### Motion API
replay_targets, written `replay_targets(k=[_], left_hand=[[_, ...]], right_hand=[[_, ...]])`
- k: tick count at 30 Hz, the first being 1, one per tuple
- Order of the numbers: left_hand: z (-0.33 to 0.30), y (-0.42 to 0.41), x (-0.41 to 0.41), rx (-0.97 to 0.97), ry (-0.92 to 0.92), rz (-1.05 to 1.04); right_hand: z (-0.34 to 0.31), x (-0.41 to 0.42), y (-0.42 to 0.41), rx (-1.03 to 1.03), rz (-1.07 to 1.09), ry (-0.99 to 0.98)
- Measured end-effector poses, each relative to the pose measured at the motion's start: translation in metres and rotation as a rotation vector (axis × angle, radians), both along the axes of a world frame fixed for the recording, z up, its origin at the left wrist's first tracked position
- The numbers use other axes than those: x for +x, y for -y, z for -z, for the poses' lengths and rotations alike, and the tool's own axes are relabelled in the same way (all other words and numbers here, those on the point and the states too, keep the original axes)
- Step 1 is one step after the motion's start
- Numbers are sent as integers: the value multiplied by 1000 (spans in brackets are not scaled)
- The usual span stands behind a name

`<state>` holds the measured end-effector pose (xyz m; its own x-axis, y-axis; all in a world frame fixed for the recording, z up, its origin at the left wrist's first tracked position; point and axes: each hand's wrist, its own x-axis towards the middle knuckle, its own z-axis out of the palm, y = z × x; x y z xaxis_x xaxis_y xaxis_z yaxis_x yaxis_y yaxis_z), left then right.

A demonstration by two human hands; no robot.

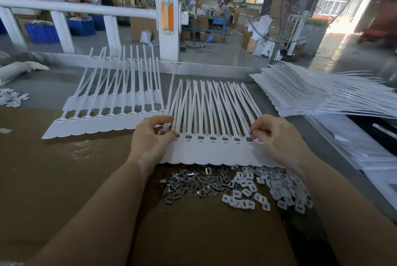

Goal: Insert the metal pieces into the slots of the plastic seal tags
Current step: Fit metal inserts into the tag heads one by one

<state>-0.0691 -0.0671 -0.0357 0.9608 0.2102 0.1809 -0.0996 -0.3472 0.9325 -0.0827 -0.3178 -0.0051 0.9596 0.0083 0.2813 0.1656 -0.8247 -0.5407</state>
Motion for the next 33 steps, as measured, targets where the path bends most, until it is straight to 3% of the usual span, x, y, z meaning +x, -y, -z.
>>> replay_targets(k=[12,26,33], left_hand=[[-1,1,-1,-13,-8,2],[2,0,1,-42,-8,-10],[2,0,1,-43,-26,-14]], right_hand=[[-7,-3,-4,27,-81,-93],[4,-4,-6,-53,-47,69],[-1,-1,-2,10,-91,-51]])
